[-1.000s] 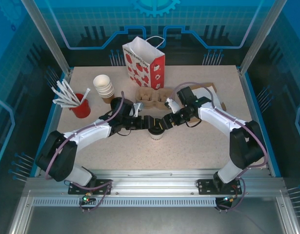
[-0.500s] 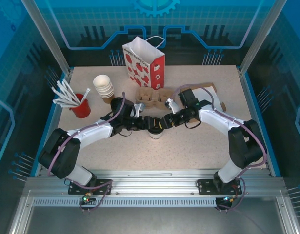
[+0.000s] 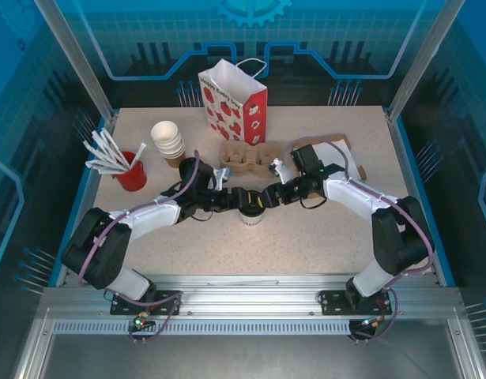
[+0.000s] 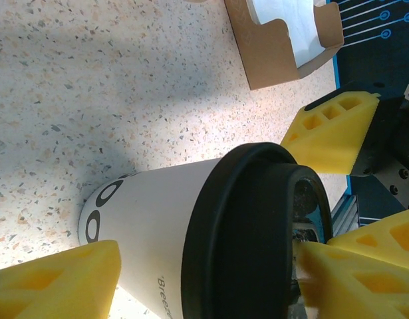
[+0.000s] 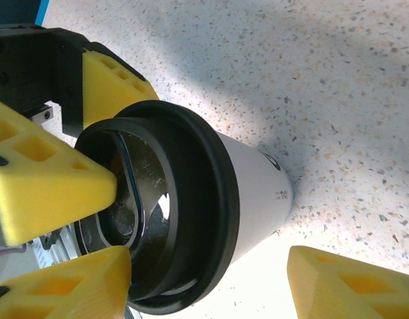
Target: Pack the takeout coffee
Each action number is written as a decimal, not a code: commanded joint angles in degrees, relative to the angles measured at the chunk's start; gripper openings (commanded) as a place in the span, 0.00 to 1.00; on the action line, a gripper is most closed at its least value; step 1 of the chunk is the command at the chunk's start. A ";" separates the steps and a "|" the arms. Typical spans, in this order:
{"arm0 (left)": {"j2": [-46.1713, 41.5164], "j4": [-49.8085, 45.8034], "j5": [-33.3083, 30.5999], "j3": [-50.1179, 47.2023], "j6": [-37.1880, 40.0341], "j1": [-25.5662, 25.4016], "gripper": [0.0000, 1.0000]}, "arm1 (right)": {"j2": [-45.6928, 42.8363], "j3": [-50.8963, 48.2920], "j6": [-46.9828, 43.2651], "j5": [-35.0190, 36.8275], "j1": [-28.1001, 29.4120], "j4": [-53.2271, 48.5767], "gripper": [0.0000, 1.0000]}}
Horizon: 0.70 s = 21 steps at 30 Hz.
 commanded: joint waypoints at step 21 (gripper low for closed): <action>-5.66 -11.99 -1.11 5.53 3.03 1.23 0.80 | -11.07 -7.25 3.74 -0.19 -1.78 4.18 0.86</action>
